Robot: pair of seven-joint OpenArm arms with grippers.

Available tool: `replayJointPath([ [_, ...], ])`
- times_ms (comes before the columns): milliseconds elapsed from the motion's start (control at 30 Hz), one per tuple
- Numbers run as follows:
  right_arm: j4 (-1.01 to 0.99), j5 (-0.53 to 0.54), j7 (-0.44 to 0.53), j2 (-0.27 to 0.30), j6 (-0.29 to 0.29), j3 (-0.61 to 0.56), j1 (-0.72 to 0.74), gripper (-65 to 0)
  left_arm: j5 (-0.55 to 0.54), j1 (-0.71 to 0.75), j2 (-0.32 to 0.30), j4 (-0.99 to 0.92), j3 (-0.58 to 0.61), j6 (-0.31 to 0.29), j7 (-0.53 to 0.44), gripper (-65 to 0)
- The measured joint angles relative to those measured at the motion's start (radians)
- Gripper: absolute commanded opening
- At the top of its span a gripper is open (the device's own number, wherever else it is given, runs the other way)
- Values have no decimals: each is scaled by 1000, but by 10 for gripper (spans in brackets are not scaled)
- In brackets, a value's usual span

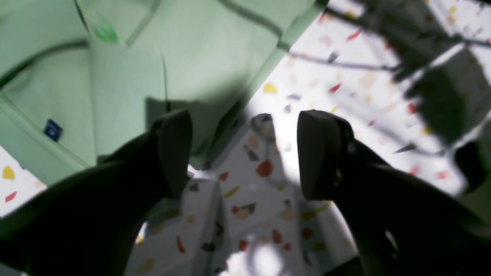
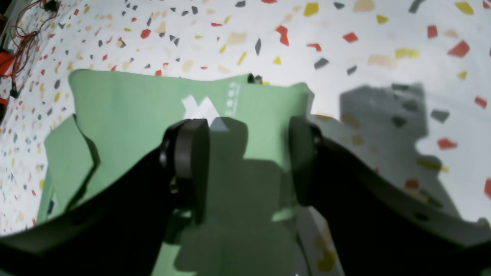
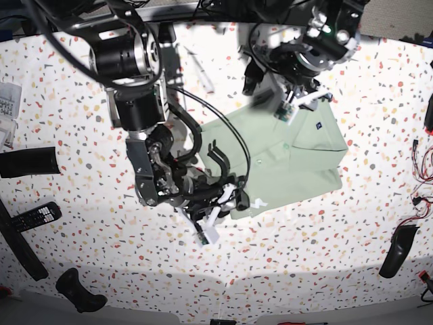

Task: Fold the T-shirt properly
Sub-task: 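Press and smooth the folded shirt with both grippers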

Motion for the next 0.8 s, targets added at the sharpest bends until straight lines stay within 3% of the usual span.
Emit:
replayJointPath([
  [167,0,5,-19,-5,0,-6,-17,-332,5,-49,0,-121,0,-2,-1,-257],
  [267,11,63,-6,5,0,-6,-65,-336,41,-89,1,-172,0,-3,-14,-257],
  [367,63,80,-12,10,1,-6,-116,-336,57,-117,0,-190,0,31,-7,-257],
  [600,298,177,-176,26,0,-6,-255,-336,188,-124,-2,-192,0,42,1,-257],
  [800,488,299,-312,33,-4,-6,-366,-336,195,-124,-2,-194,-85,39,3,-257],
])
